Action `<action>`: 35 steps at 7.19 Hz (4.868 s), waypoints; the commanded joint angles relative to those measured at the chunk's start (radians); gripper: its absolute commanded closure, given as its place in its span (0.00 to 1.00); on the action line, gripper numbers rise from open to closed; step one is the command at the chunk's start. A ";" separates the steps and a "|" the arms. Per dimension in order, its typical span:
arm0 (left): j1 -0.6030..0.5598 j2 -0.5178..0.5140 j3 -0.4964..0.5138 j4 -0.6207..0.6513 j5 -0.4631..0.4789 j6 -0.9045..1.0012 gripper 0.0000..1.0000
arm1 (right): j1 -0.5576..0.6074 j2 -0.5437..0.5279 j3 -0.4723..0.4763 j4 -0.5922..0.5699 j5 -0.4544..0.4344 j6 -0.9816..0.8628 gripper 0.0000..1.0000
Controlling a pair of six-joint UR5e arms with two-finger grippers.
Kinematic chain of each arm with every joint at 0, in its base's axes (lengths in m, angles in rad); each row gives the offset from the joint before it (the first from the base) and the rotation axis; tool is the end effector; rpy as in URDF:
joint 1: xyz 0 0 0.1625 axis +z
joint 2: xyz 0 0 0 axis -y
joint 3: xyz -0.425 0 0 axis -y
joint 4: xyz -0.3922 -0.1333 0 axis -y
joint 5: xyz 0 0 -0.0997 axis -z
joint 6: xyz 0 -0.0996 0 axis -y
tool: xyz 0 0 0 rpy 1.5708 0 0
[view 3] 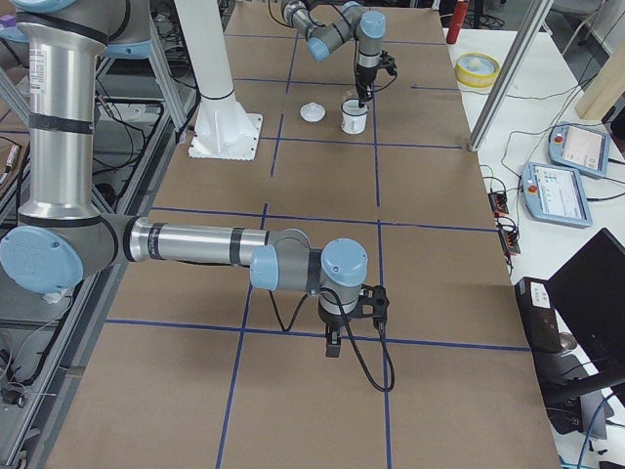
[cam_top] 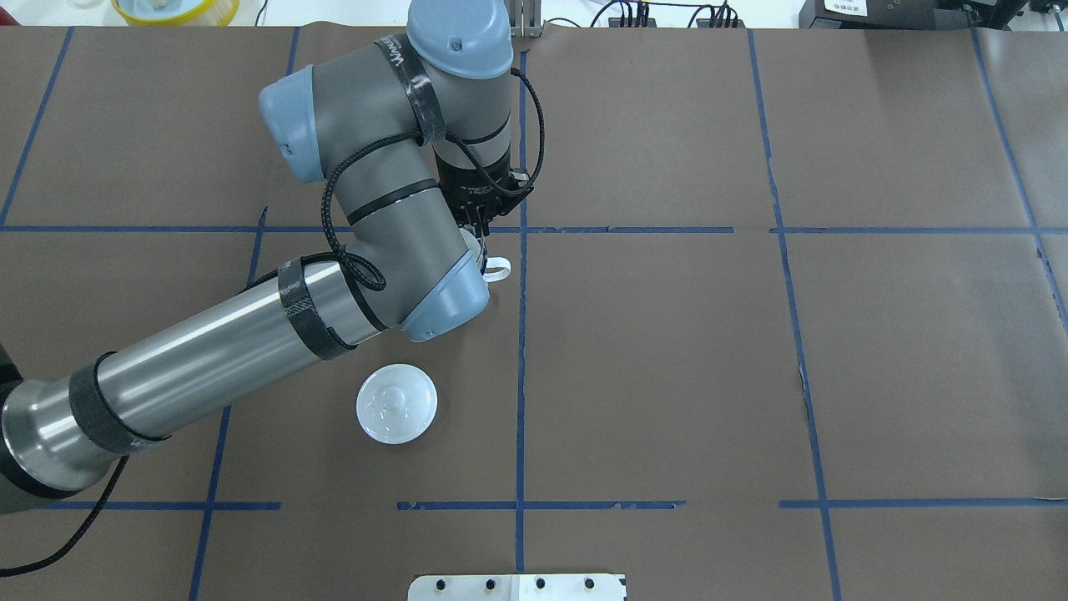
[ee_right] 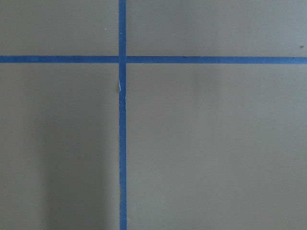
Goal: Remove funnel from cup
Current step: 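Lower the left gripper and close it on the funnel stem, then lift the glass funnel up out of the mug with the left gripper, then lower the funnel onto the table farther from the robot and release, then move the left gripper down over the white lid near the mug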
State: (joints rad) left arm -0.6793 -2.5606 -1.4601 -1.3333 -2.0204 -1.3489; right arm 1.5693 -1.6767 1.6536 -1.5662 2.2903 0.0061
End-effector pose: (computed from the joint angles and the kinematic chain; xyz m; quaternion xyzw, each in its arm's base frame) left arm 0.5184 -0.5343 0.1059 -0.0566 0.3688 -0.1413 0.9170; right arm 0.0670 -0.4456 0.6709 -0.0100 -0.3520 0.0054 0.9359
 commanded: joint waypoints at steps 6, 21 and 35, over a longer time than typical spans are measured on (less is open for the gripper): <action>-0.182 -0.079 -0.149 0.185 0.072 -0.001 1.00 | 0.000 0.000 0.000 0.000 0.000 0.000 0.00; -0.075 0.267 0.145 -0.693 0.457 -0.266 1.00 | 0.000 0.000 0.000 0.000 0.000 0.000 0.00; 0.194 0.419 -0.451 -0.105 0.094 0.051 0.00 | 0.000 0.000 0.000 0.000 0.000 0.000 0.00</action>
State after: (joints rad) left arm -0.5588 -2.1667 -1.9118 -1.4048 -1.9211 -1.2627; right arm 1.5693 -1.6766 1.6536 -1.5662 2.2902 0.0061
